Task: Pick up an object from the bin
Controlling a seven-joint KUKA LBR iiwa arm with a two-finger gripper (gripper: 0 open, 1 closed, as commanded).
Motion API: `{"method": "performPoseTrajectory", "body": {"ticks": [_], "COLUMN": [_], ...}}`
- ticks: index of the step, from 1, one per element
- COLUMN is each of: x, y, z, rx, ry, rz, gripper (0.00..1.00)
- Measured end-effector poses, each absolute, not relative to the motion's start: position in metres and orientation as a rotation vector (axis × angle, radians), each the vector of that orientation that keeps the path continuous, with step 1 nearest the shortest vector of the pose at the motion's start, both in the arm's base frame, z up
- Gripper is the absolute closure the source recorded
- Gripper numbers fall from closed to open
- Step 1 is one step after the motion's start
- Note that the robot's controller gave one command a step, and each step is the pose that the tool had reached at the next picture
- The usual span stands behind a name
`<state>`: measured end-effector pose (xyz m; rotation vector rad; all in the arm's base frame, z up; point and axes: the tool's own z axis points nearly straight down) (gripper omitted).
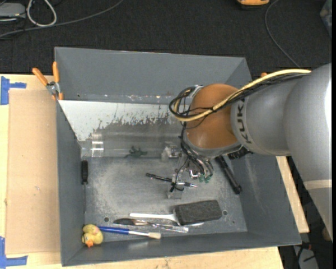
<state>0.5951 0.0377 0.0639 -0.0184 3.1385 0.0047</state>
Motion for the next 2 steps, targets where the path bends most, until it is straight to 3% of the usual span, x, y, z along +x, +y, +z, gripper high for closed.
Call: {"method": "performPoseTrajectory", "body": {"ticks": [1,2], "x": [0.5978,0.5970], "y": [0.0376,0.0382], "z": [0.0684,0.0661], "rx": [0.063,0.005], "ry": [3.137,3.134], "rz": [0.008,0.007], "gripper": [0.00,1.00]}}
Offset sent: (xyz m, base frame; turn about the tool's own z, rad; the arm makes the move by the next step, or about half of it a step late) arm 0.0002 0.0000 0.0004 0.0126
